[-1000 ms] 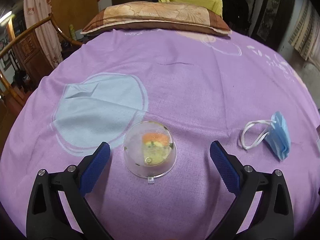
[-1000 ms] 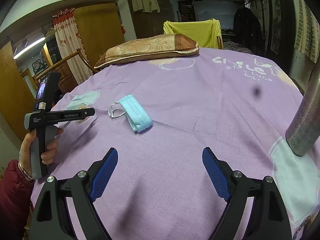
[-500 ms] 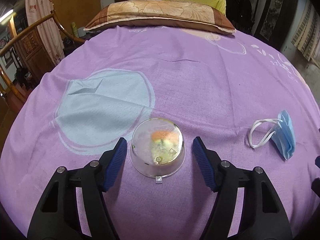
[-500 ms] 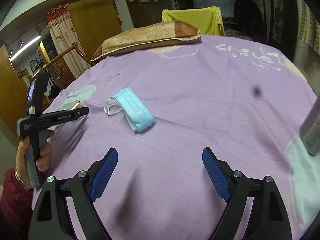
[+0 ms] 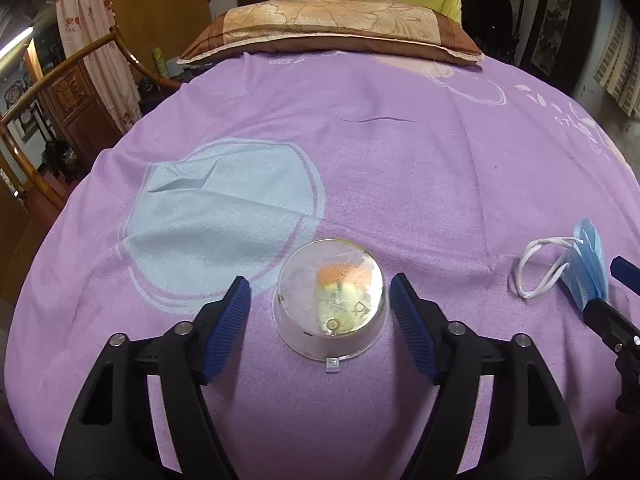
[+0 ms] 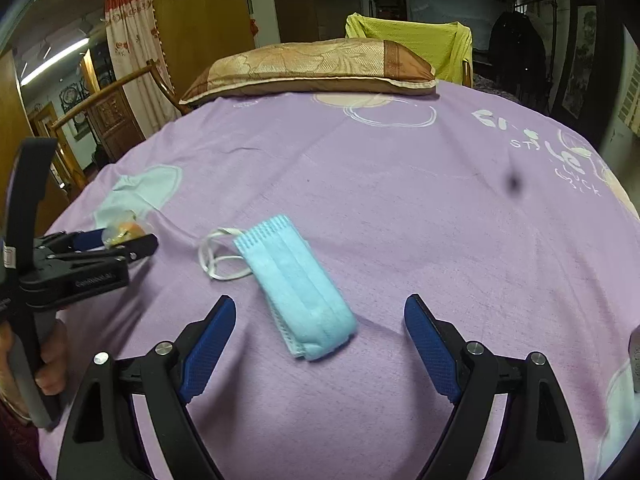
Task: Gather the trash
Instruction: 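Move left tool to the clear cup with orange piece while right approaches the blue mask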
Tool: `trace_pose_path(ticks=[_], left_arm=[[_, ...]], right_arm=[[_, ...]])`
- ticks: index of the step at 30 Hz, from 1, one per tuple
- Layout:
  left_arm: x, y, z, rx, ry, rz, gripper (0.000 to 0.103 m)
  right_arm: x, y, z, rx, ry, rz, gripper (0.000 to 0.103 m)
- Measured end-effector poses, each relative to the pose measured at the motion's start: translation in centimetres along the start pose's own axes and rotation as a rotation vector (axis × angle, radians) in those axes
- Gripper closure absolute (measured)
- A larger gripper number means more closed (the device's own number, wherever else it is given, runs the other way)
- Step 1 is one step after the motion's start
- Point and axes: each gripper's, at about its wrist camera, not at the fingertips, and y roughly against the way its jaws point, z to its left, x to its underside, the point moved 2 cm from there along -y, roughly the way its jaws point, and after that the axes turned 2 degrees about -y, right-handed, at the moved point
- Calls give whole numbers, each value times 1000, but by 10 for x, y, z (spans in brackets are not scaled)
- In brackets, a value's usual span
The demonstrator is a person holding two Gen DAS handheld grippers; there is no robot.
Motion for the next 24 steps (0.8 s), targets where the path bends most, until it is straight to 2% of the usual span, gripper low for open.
trace_pose_path(ticks=[2,8,17,24], left_arm=[[0,-2,4,-11,19,8,18],[1,-5,9,-23,48,29,7],[3,-4,9,-23,52,26,7],[3,-4,10,-23,52,26,7]], right_arm=[[0,-3,-3,-8,-14,12,18],[1,-4,-6,5,-27,17,18],[2,-3,-10,32,-50,13,15],[4,7,4,61,29,-34,13]])
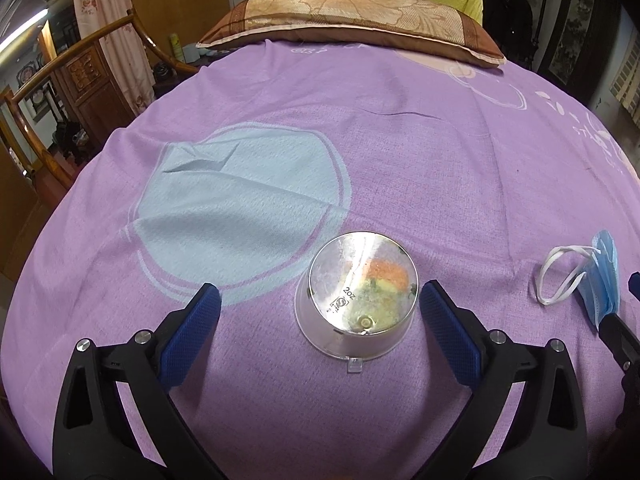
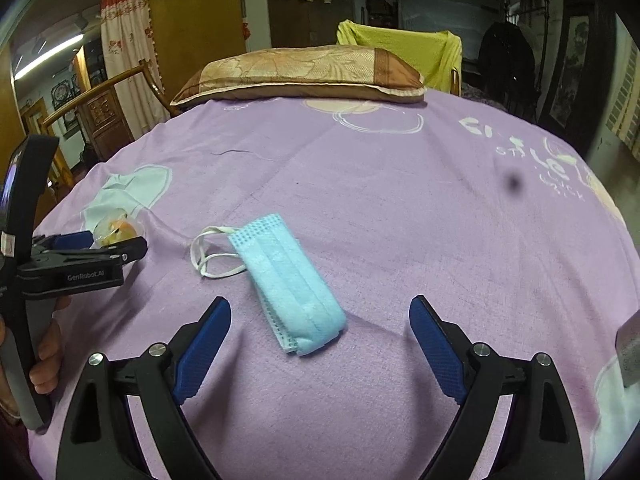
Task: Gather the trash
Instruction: 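Move left tool to the clear cup with orange piece while right approaches the blue mask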
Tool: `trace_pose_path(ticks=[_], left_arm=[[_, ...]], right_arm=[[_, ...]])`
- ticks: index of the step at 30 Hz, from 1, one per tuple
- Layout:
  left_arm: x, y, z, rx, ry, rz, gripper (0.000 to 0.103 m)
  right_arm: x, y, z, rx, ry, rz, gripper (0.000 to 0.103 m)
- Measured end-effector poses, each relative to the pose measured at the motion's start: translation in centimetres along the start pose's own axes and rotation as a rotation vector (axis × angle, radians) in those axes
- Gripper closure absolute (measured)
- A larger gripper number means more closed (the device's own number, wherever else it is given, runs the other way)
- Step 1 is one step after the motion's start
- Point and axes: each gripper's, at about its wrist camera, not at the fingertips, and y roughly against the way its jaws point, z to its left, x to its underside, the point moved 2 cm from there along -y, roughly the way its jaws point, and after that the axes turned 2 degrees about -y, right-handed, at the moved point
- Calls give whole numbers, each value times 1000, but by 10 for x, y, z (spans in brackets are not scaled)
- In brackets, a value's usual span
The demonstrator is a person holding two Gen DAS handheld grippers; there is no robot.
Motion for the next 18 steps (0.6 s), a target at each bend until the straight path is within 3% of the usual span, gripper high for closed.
trace_pose_path(ticks=[12,18], left_arm=[[0,0,0,0,0,0,7],[0,0,0,-1,1,0,7]], right_arm=[[-1,14,13,58,76,-66,12],[-1,2,14,31,75,-5,12]])
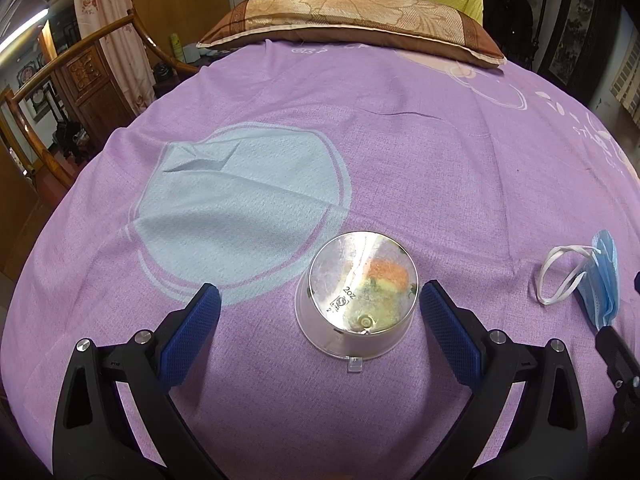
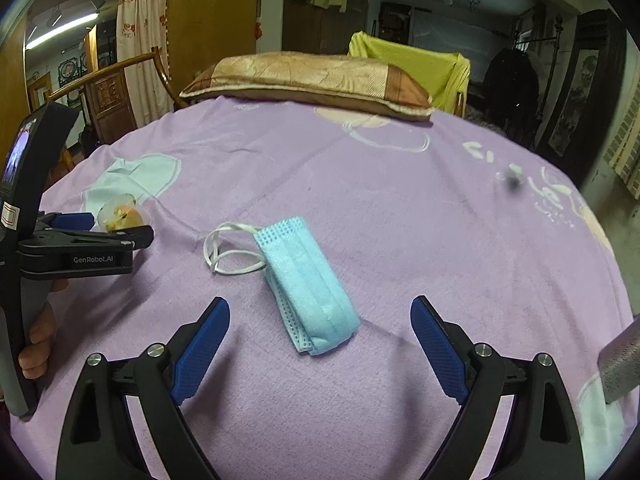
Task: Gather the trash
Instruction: 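Move left tool to the clear cup with orange piece while right approaches the blue mask, then close left tool on the clear cup while right tool grasps the blue mask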
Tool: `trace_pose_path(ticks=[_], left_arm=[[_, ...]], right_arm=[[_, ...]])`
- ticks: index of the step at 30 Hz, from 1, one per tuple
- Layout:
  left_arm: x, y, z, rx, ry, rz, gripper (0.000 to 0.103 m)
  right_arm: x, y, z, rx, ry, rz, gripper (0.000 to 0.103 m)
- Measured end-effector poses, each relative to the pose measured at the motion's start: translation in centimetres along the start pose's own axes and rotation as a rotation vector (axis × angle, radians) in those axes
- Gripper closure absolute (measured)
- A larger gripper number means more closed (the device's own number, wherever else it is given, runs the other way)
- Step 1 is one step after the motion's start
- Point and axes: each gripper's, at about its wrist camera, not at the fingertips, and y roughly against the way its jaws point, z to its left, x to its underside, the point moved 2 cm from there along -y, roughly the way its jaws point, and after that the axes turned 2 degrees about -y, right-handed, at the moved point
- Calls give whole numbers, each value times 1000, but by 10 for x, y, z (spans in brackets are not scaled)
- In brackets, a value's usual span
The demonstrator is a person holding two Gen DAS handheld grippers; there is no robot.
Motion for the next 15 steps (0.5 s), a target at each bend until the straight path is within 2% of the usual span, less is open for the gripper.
trace_pose_path(ticks=[4,15], left_arm=[[0,0,0,1,0,0,6],[0,0,0,1,0,0,6]], right_arm=[[0,-16,-2,-50,-35,76,12],[-2,-24,-3,-146,-76,88,13]])
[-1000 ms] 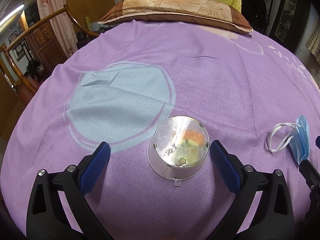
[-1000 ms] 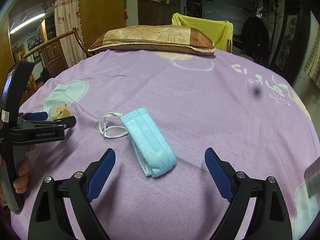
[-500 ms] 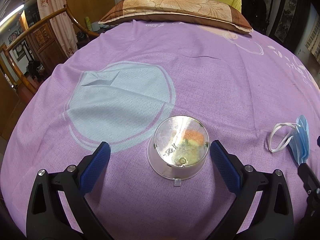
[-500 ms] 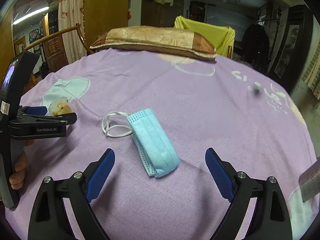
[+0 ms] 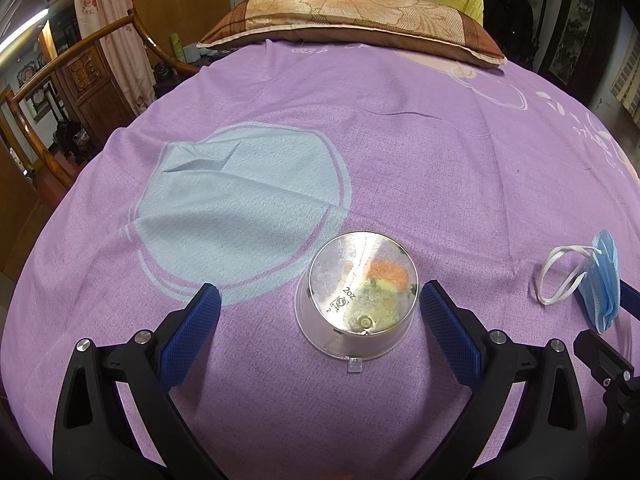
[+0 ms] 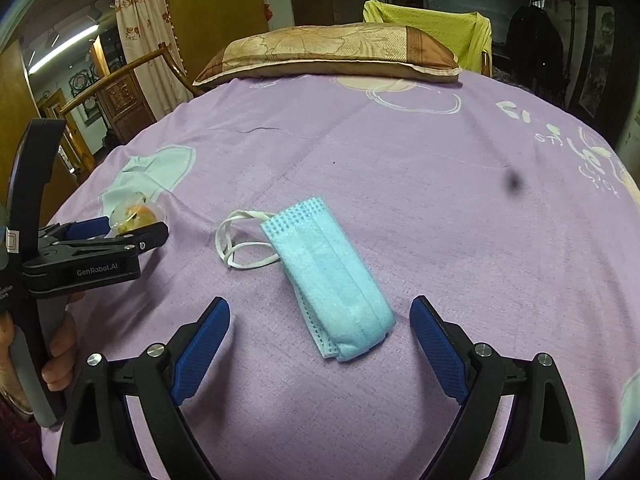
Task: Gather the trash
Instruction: 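Close left tool on the clear cup while right tool grasps the blue mask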
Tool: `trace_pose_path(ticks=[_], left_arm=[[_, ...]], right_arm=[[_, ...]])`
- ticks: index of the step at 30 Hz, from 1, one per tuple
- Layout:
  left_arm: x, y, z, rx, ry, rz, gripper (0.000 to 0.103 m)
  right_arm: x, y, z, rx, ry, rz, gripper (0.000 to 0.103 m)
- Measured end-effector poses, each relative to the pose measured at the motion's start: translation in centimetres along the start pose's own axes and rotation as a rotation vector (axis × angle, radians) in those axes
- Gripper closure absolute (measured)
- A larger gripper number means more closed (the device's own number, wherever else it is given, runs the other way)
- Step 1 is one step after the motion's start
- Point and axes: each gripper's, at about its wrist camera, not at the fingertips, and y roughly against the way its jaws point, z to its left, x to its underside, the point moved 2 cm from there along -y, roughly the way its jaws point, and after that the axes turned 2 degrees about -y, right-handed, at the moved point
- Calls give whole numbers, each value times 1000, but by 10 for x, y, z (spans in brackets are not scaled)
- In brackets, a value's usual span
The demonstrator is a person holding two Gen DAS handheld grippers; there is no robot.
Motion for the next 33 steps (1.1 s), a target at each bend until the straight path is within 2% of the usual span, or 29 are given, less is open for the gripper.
trace_pose_path(ticks=[10,13,17,19,21,23,29,33], left_arm=[[0,1,2,13,-2,4,7],[-1,3,1,19,-5,-3,7],[-1,4,1,24,-7,-8,7],[-1,4,0,31,-7,-6,7],[-1,4,1,41,2,-8,7],[-2,6,3,52,13,-14,7],[-3,12,3,98,16,-38,27],[-3,10,-3,80,-17,-39,28]], right_arm=[[-4,2,-12,-43,-77,-31,14],[-4,2,-15,-54,-93,-35,19],[-5,1,-19,-65,-108,-29,29],[-4,0,-20,-66,-115,-24,38],[-4,0,-22,-62,-127,-23,54],[-3,0,-24,-64,-138,-24,59],[-2,0,-24,-62,-136,-24,58],[-1,1,-25,-61,-135,-24,58]])
